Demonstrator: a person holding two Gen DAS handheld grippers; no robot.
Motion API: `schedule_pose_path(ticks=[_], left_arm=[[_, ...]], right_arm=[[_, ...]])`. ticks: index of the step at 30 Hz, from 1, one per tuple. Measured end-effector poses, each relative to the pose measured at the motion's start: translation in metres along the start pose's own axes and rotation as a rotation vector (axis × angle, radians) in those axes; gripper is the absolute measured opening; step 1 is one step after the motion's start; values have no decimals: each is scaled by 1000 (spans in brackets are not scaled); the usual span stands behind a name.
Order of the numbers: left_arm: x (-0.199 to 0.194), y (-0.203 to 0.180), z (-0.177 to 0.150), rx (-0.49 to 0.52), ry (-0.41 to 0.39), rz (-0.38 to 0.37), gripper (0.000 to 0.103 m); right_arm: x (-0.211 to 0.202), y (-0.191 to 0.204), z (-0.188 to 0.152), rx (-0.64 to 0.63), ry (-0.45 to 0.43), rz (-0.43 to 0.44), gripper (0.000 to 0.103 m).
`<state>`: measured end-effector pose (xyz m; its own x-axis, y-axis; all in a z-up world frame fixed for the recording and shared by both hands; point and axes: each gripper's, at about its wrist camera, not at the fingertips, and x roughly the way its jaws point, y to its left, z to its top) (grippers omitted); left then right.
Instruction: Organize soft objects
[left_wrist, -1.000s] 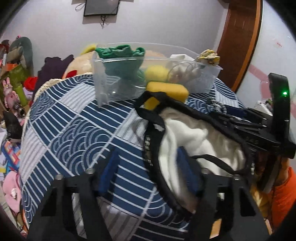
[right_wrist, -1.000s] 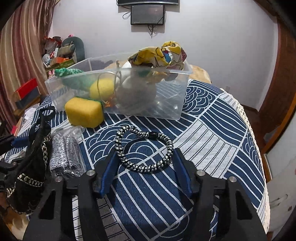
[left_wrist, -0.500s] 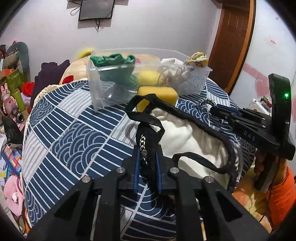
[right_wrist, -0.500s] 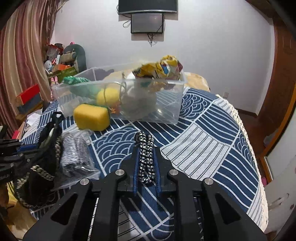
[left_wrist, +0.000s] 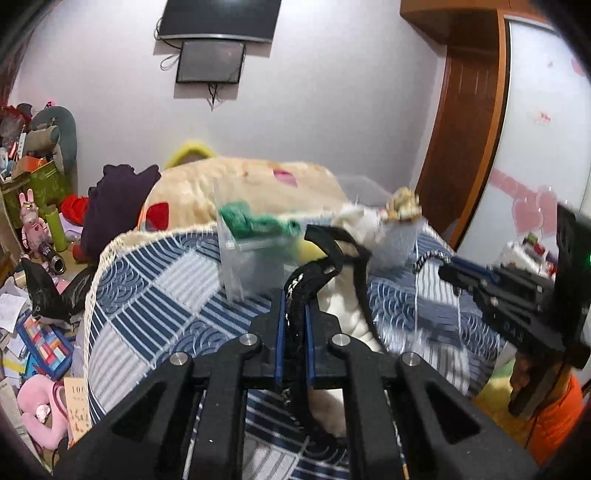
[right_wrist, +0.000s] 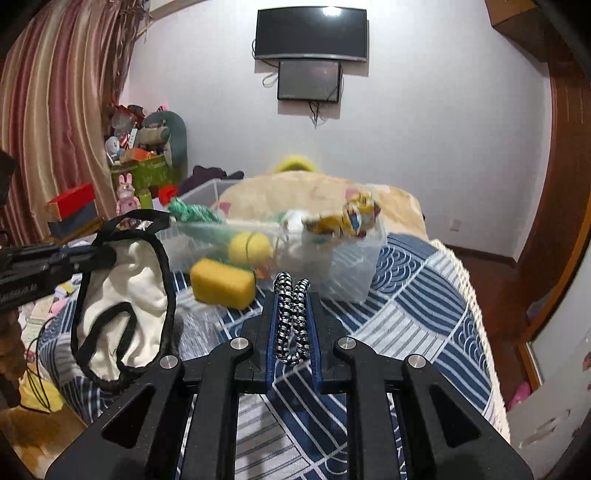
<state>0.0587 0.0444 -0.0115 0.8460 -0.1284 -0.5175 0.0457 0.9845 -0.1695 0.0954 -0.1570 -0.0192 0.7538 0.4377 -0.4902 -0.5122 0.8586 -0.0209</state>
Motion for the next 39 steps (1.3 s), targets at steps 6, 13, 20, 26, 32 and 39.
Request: schedule_pose_path(ticks=[6, 13, 20, 26, 32, 39], left_arm=[[-2, 3, 25, 3, -59, 13, 8], [-3, 4, 55, 11, -147, 48, 8], [1, 16, 83, -40, -217, 71, 8], [15, 21, 99, -78, -269, 122, 8], [53, 33, 97, -127, -196, 154, 8], [94, 35, 73, -81, -59, 174, 8]], right_arm=[[0, 3, 14, -3, -38, 4, 13], [7, 9, 34, -15, -80, 9, 13], [15, 14, 58, -17, -122, 14, 13], [29, 20, 74, -21, -124, 8, 13], [53, 24, 79, -27, -82, -3, 13], [89, 24, 75, -17, 13, 5, 13]])
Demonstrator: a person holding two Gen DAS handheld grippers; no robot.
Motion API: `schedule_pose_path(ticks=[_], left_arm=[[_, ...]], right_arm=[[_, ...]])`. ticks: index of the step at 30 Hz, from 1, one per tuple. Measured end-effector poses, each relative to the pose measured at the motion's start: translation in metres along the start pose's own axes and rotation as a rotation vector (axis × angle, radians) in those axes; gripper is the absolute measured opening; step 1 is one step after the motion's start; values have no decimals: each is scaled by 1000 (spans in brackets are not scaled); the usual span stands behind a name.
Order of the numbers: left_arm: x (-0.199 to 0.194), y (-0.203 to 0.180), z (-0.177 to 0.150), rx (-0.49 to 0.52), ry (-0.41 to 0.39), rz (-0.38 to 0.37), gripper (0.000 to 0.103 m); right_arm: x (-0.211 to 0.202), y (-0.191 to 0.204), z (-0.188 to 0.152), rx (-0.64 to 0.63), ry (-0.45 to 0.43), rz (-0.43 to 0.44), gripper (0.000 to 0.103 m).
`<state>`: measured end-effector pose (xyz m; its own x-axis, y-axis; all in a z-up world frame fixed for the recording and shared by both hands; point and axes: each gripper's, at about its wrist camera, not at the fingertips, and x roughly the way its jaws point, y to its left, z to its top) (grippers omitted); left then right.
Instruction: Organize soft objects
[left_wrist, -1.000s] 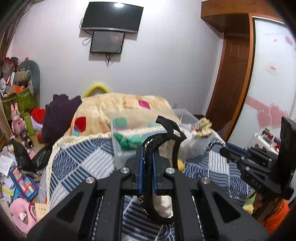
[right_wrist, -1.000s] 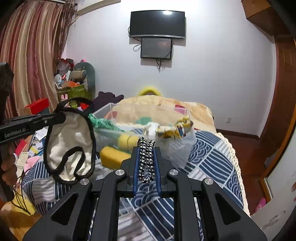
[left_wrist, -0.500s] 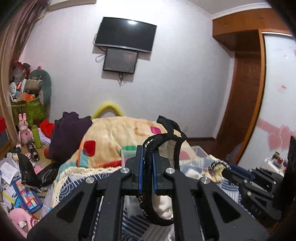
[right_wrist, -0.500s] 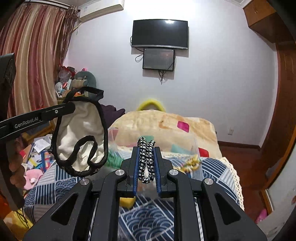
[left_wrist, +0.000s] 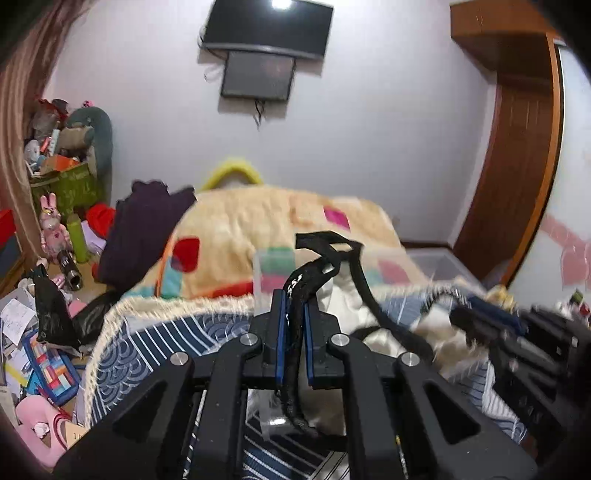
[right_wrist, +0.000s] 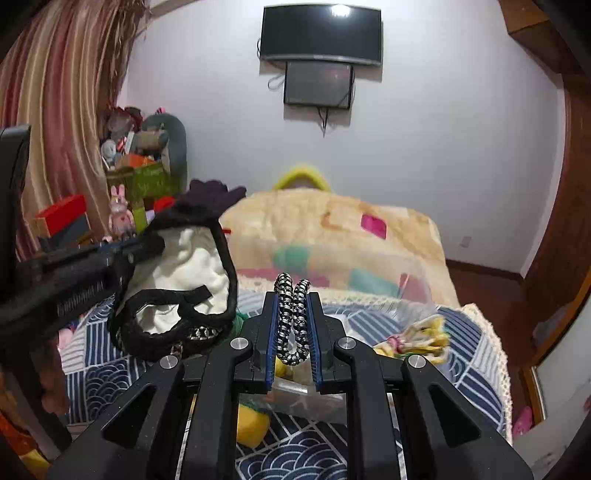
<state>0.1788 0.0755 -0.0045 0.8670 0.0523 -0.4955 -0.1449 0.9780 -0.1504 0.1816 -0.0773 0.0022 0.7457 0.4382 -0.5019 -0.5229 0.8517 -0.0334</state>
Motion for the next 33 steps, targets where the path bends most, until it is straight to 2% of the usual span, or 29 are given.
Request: schedule_pose_path(ticks=[6, 9, 11, 12, 15, 17, 22, 24, 26, 28, 30, 33], left_arm=[[12, 7, -9, -24, 45, -20, 8], [14, 9, -9, -19, 64, -25, 11], [13, 9, -9, -13, 70, -34, 13], [11, 8, -9, -3, 71, -34, 14], [4, 5, -9, 34, 64, -33, 19], [-2, 4, -10, 58, 61, -37, 26], [-18, 3, -13, 74, 61, -51, 28], [-24, 5, -14, 66, 66, -59, 30], [-32, 6, -16, 67, 60, -59, 36], [-42, 7, -20, 71, 56, -63, 43], [-49, 7, -24, 82, 51, -61, 45], [-59, 6, -34, 102, 62, -67, 53]], right_arm=[[17, -1, -3, 23, 56, -8, 14], [22, 2, -5, 6, 83, -24, 17], [21, 4, -8, -10, 84, -36, 25], [20, 5, -9, -16, 84, -37, 25], [15, 8, -9, -40, 75, -50, 28], [9, 7, -10, -36, 62, -48, 37], [-10, 3, -8, -28, 23, -37, 39], [-20, 3, -7, -27, 8, -28, 44], [-29, 3, -7, -29, -9, -20, 52], [-39, 4, -7, -30, -30, -13, 55], [-46, 6, -10, -34, -40, 2, 56], [-51, 9, -16, -37, -38, 13, 57]])
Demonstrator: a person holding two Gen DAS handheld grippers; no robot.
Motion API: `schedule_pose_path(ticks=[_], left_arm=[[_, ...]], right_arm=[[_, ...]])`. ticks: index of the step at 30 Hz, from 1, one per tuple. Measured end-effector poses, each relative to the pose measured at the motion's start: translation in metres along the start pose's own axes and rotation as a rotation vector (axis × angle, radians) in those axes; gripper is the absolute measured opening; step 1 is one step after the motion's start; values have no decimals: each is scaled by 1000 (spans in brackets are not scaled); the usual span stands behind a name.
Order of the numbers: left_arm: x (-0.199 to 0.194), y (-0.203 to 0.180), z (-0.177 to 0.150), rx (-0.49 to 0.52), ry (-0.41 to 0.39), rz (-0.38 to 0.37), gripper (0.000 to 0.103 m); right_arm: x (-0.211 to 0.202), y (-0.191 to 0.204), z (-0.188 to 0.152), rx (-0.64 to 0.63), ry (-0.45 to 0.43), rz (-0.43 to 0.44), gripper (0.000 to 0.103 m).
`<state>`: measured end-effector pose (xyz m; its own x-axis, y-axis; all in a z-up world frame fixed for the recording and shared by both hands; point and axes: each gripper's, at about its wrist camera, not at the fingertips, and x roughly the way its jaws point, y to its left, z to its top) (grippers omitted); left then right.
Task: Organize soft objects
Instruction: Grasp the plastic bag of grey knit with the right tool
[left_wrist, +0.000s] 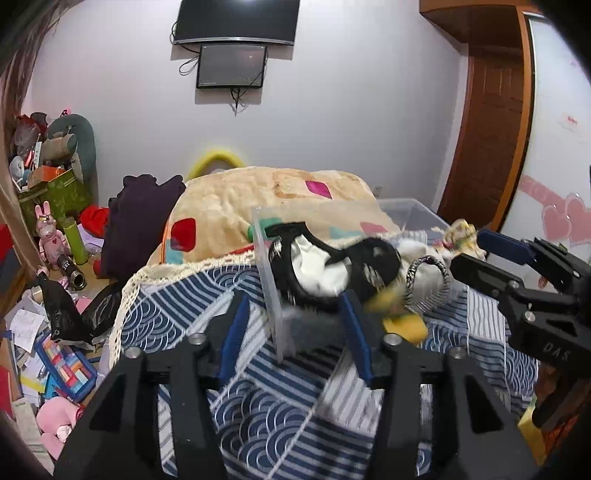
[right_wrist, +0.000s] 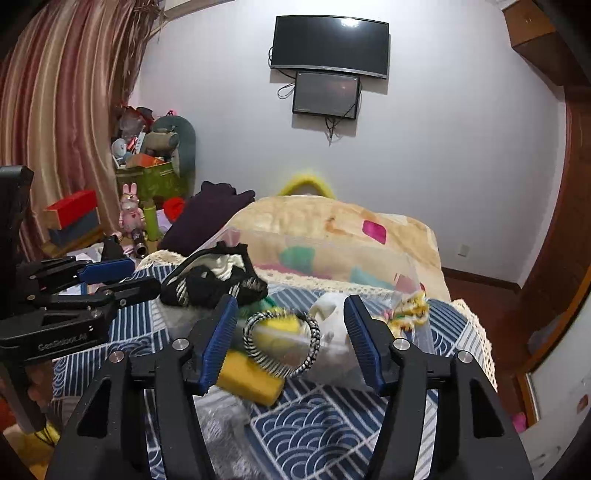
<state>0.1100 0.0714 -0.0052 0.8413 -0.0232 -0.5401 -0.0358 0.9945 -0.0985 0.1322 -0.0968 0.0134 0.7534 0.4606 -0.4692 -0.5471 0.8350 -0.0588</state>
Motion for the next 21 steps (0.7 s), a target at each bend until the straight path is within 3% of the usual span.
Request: schedule_pose_path(ticks=[3, 7, 17, 21], left_arm=[[-7, -4, -12, 27, 16, -11, 55], [-14, -12, -30, 55, 36, -17, 70], [-5, -16, -58, 16, 145, -68, 73], [1, -20, -64, 15, 165, -65, 73]], right_arm=[[-1, 3, -11, 5, 21, 25, 57], [3, 12, -30, -4, 66, 52, 58], [28, 21, -73, 31, 220, 174, 62], [31, 21, -80, 42, 234, 206, 60]])
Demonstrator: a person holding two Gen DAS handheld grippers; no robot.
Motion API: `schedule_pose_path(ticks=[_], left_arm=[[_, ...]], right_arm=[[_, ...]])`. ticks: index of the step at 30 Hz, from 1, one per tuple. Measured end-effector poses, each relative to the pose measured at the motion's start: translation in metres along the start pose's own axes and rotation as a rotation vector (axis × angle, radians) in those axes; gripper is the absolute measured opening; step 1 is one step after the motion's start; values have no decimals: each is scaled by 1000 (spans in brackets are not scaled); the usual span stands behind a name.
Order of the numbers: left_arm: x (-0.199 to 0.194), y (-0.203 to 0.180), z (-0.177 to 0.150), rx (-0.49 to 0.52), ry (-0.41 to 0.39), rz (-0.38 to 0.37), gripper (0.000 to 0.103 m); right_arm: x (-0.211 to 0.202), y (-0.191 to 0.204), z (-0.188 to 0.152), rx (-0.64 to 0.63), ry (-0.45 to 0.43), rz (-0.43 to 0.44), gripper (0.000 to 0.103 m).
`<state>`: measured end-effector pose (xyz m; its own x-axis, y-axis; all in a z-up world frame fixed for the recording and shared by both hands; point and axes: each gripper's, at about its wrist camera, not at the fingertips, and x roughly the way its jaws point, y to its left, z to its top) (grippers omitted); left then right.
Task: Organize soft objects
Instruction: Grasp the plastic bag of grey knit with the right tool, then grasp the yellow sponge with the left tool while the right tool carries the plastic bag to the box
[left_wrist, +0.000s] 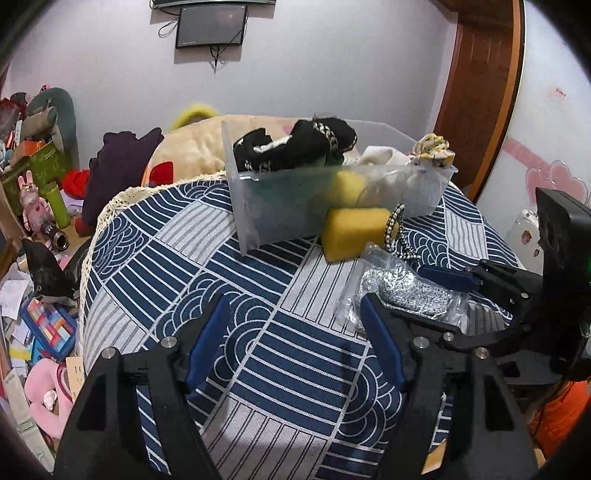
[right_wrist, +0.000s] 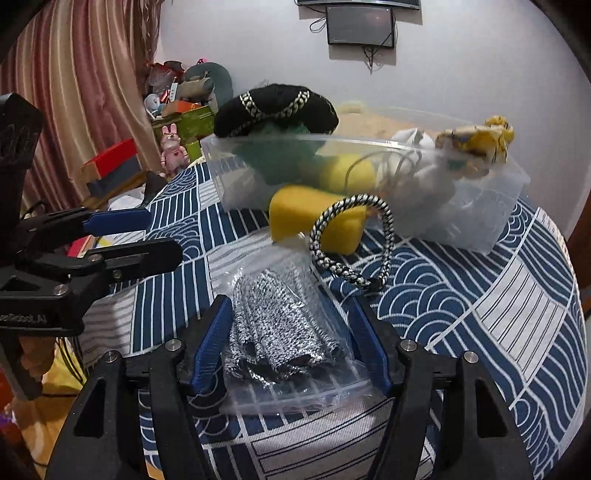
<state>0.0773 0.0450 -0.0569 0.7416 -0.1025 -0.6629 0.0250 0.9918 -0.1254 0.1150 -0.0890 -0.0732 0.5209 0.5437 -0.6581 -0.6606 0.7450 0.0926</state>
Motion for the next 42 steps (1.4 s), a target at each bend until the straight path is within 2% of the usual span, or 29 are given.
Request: schedule_pose_path(ticks=[2, 5, 8, 12, 16, 22, 26, 34, 36, 37, 42], left_arm=[[3, -2, 0, 4, 5, 0, 73], [7, -6, 1, 4, 11, -5, 73], [14, -12, 3, 4, 19, -5, 73], [29, -19, 10, 2, 36, -2, 73], [44, -25, 19, -17, 56, -33, 73], [70, -35, 36, -42, 81, -14, 73], [79, -40, 46, -81, 85, -61, 73], [103, -58, 57, -40, 87, -16, 76], [106, -60, 55, -36, 91, -18, 72], [106, -60, 54, -36, 87, -22, 66], [95, -56, 50, -22, 64, -61, 64]], right_arm=[[-1, -1, -2, 3, -2, 14, 43], [-4, -2, -5, 2, -11, 29, 31], [-13, -1, -9, -3, -42, 17, 25], [-27, -11, -12, 26, -80, -11, 25], [-39, -28, -12, 77, -113, -24, 25], [-66, -48, -17, 143, -190, -30, 25], [-81, -62, -18, 171, -231, -66, 25], [-90, -79, -16, 217, -246, -105, 25], [-91, -78, -15, 212, -247, -112, 25], [-92, -76, -15, 209, -249, -117, 25], [-93, -72, -8, 195, -259, -126, 25]])
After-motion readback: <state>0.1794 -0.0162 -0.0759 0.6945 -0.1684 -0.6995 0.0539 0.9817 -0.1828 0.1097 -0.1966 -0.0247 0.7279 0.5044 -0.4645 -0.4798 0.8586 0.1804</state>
